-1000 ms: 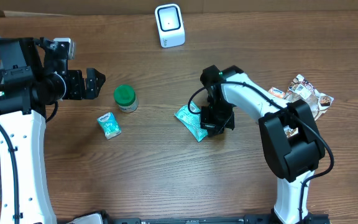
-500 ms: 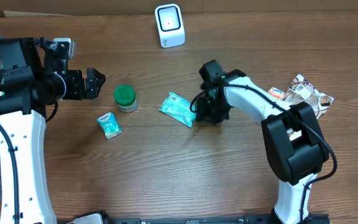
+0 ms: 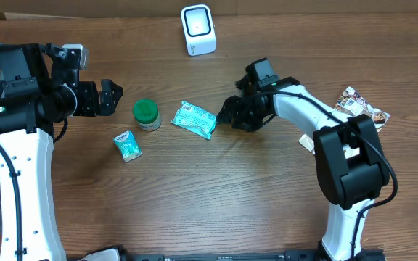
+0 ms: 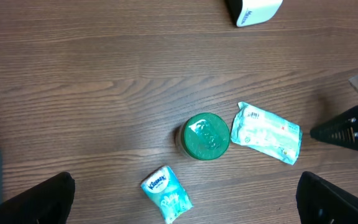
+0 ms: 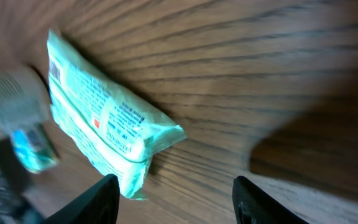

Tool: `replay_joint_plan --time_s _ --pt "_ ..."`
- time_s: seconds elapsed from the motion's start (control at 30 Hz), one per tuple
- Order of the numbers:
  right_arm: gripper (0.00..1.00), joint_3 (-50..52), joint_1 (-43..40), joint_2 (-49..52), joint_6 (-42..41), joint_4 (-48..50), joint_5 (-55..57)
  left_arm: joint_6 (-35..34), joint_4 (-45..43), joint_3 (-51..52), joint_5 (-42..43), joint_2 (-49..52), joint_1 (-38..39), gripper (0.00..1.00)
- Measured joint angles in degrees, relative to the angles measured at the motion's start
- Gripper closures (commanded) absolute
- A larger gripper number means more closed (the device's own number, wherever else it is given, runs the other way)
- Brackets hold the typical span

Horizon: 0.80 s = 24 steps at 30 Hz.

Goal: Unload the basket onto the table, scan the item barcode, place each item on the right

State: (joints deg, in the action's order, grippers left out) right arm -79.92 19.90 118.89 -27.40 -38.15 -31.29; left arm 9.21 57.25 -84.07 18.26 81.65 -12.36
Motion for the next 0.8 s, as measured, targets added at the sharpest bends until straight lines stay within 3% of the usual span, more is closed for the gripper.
replay_joint_plan --time_s 0.17,0.37,0.47,0.8 --pt "0.40 0.00 1.81 0.00 -11.28 0.68 -0.35 0.00 0.00 0.00 0.00 0.00 0.00 0.00" --pt "0.36 0.00 10.36 0.00 -23.85 3.23 9.22 0.00 -0.02 0.00 0.00 0.00 0.00 0.00" --pt "0.37 0.00 12.66 0.00 -26.45 5.60 14.10 0.00 0.00 0.00 0.00 0.00 0.00 0.00" --pt "0.57 0.52 15.12 0.02 -28.15 12.55 21.68 0.00 0.00 0.00 0.00 0.00 0.00 0.00"
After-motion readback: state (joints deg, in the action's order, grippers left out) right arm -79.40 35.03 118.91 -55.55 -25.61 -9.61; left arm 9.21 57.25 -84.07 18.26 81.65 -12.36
